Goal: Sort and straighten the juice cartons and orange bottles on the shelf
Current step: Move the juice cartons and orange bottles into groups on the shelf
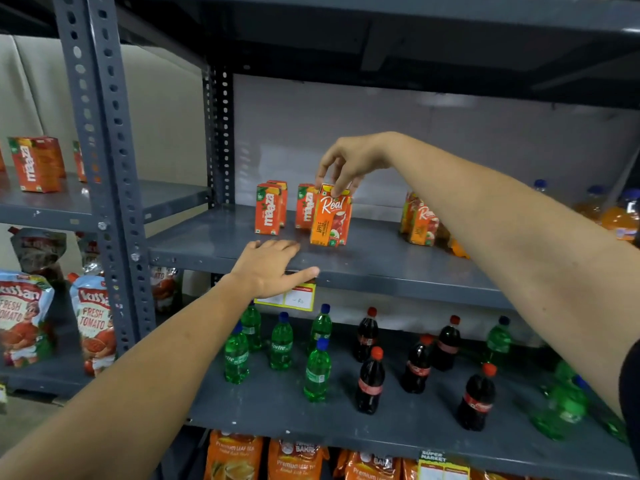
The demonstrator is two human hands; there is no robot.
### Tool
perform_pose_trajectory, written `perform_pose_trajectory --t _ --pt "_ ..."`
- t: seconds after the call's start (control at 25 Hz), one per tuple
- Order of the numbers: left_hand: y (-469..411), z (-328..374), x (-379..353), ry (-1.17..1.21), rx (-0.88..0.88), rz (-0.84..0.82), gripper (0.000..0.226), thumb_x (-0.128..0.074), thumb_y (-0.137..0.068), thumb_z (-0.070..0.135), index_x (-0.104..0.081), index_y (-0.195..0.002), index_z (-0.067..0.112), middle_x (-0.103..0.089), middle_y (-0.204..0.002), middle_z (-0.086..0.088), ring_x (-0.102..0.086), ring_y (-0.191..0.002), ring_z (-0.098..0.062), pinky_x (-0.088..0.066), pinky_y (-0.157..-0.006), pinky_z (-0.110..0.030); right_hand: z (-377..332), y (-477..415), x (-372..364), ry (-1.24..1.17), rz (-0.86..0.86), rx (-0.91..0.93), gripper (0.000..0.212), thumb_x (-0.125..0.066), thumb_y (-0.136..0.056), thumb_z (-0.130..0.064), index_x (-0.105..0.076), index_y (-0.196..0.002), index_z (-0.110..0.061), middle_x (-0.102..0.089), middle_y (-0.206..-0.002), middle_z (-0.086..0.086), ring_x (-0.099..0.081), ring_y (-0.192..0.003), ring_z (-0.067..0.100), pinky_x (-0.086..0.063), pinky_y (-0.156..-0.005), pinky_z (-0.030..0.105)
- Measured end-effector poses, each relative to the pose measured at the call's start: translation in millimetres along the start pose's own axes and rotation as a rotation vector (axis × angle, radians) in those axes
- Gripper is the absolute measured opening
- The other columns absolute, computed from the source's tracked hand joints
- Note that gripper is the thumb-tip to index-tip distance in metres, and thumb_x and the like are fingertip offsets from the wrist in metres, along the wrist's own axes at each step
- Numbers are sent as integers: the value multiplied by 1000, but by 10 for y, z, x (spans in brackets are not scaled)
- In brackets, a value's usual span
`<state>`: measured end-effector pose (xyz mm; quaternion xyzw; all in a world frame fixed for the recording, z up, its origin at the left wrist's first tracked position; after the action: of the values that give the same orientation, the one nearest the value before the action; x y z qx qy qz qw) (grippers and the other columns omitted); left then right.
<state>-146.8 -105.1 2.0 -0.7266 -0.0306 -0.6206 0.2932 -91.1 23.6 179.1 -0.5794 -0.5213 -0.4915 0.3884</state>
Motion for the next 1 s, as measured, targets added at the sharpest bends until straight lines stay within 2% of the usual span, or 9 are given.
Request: perform_pose_trajectory --t 0.16,0.32,0.52,0.68,0.76,1.0 --pt "-34 309 -8 -9 66 -2 112 2 -64 87 -43 -135 13 -48 -140 -4 -43 -129 -23 -27 -108 -51 429 453 60 29 -85 -61 24 -75 -77 -15 -69 -95 -31 -70 -102 4 -68 -91 18 -56 -63 26" --pt "-224 941 -12 -5 20 70 97 -8 -71 82 -50 -126 14 -55 -131 -5 -49 -119 -23 -36 -100 -47 975 718 144 77 -97 -137 25 -75 -76 -13 -70 -97 -26 -70 -100 3 -67 -97 22 -58 -69 31" --pt "-578 1778 -85 8 -75 96 88 -11 -77 77 -52 -125 17 -57 -129 -4 -51 -117 -24 -37 -96 -45 1548 749 237 125 -46 -192 26 -72 -78 -10 -68 -101 -22 -64 -116 10 -63 -105 27 -59 -79 39" --pt "-656 1852 -104 -22 -48 207 88 -9 -76 80 -58 -118 20 -64 -116 0 -58 -103 -23 -40 -80 -39 1835 667 208 167 -23 -212 31 -72 -78 -9 -65 -106 -19 -62 -117 12 -63 -103 29 -58 -70 33" --pt "-652 1823 -107 -43 -37 226 89 -7 -75 81 -59 -117 22 -64 -114 1 -59 -101 -22 -38 -74 -36 1938 671 182 154 -9 -215 33 -71 -79 -8 -63 -109 -17 -62 -117 13 -63 -103 30 -58 -70 33" --pt "-640 1862 -100 -35 -10 211 84 -11 -76 79 -56 -122 25 -62 -120 5 -58 -104 -20 -39 -75 -36 1903 835 264 150 55 -120 39 -71 -80 -12 -61 -117 -20 -59 -108 4 -64 -99 25 -56 -78 33"
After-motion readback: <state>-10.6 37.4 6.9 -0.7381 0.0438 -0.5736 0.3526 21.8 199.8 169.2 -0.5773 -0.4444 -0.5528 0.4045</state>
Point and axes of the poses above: each hand's wrist, its own y-axis away from the middle knuckle, its own x-axis out of the back of the hand, z = x × y, the point moved 6 cm from there along -y, towards the middle knuckle
